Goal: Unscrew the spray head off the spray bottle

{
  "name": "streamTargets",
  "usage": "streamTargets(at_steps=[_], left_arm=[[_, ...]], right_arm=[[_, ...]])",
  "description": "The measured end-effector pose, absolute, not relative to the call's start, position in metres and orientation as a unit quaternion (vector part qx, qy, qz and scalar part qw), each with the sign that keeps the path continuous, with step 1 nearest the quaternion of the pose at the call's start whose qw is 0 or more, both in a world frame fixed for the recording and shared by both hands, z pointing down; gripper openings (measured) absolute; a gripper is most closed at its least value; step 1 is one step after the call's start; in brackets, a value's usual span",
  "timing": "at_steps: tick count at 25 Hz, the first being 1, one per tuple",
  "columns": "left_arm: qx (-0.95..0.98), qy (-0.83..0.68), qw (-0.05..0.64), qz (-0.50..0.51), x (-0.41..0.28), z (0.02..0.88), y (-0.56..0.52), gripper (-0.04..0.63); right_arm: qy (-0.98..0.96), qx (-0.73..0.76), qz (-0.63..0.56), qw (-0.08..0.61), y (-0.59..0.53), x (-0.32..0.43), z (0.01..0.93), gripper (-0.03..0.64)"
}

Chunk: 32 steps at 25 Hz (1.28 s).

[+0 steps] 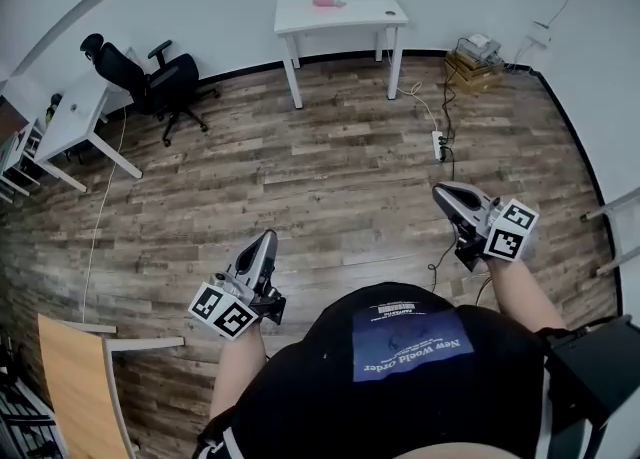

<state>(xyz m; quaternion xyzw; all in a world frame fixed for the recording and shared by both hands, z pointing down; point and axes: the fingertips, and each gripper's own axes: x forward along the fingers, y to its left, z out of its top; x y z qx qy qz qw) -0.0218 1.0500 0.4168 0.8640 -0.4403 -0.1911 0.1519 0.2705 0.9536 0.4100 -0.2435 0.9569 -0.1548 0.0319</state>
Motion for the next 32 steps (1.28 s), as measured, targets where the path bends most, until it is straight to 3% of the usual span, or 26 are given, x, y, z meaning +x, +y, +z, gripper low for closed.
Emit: streamTargets(at_steps=[12, 26, 32], left_arm=[[0.854, -0.471, 0.14, -0.172, 0.014, 0.408, 0.936, -0.01], [0.861, -0.463, 0.128, -0.17, 0.103, 0.379, 0.763, -0.01], [0.864, -0.452, 0.139, -0.172, 0.092, 0.393, 0.72, -0.01]], right_arm=[[0.961, -0.215, -0.171, 0.045, 0.819, 0.304, 0.425, -0.006], [0.971, -0.189, -0.136, 0.053, 0.649, 0.369, 0.404, -0.006], [0.969, -0.2, -0.141, 0.04, 0.611, 0.362, 0.42, -0.005]])
